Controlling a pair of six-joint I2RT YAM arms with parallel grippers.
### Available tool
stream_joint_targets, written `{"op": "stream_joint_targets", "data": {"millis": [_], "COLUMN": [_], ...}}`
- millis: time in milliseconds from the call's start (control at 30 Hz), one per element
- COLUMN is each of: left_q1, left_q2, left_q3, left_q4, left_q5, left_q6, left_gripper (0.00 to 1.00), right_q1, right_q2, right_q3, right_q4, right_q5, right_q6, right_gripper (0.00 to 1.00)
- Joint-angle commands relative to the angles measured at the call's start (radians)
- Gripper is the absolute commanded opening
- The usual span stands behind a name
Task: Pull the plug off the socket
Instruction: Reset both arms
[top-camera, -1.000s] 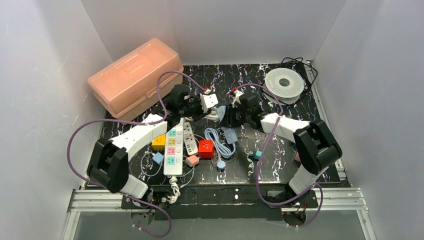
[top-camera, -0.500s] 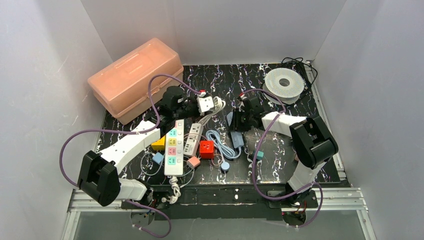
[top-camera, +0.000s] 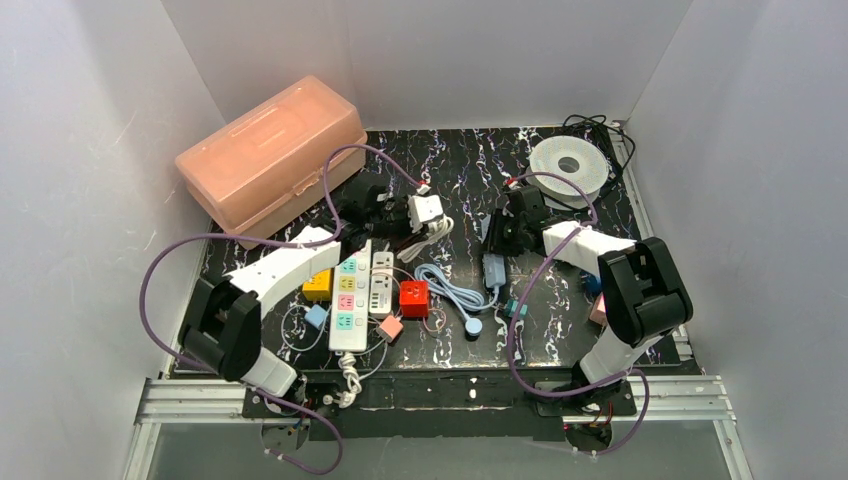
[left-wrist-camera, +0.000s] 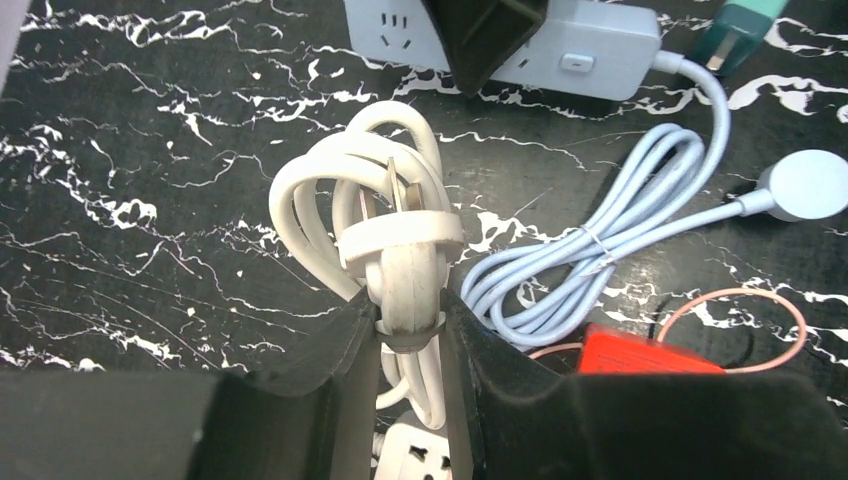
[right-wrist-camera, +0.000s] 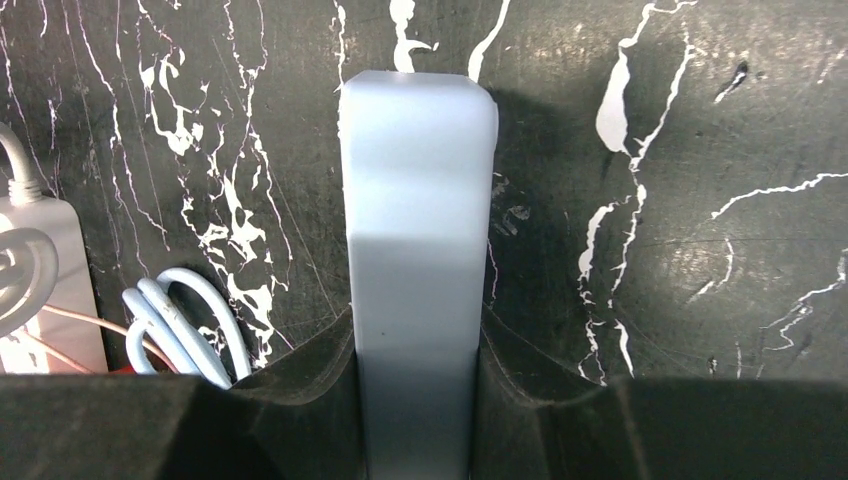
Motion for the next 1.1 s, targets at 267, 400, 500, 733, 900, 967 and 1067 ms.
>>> {"op": "stream_joint_targets", "data": {"millis": [267, 400, 500, 733, 900, 967, 1067], "left_q1": [-0.024, -0.053, -0.077, -0.107, -0.118, -0.117, -0.098], "left_q2": [0.193, 0.268, 0.315, 0.319, 0.314, 0.301, 0.256], "left_q3": [0.144, 0.22, 0.29, 0.357, 0.409, 0.473, 0.613], "left_q4": [-0.11, -0.159, -0.207, -0.332, -0.465, -0.584, -0.779], "left_q5": [-0.032, -0.073, -0.118, -0.129, -0.171, -0.162, -0.136], "left_q6": [0.065, 0.083, 0.078, 0.045, 0.02, 0.015, -0.045], "left_gripper": [0.0, 0.0, 0.0, 0.36, 0.75, 0.98, 0.98], "right_q1": [-0.06, -0.091, -0.114, -0.13, -0.131, -0.131, -0.13], "right_q2": [-0.087, -0.123, -0.159, -0.271, -0.355, -0.385, -0.445], "right_q3": [0.075, 0.072, 0.065, 0.036, 0.039, 0.045, 0.041], "right_q4": [-0.079, -0.088, -0.095, -0.108, -0.147, -0.173, -0.204], "right_q5": [0.04, 0.039, 0.041, 0.031, 0.031, 0.031, 0.027], "right_q6": [0.024, 0.025, 0.025, 0.04, 0.046, 0.042, 0.036], "right_gripper": [0.57, 0.63, 0.64, 0.67, 0.69, 0.7, 0.73]}}
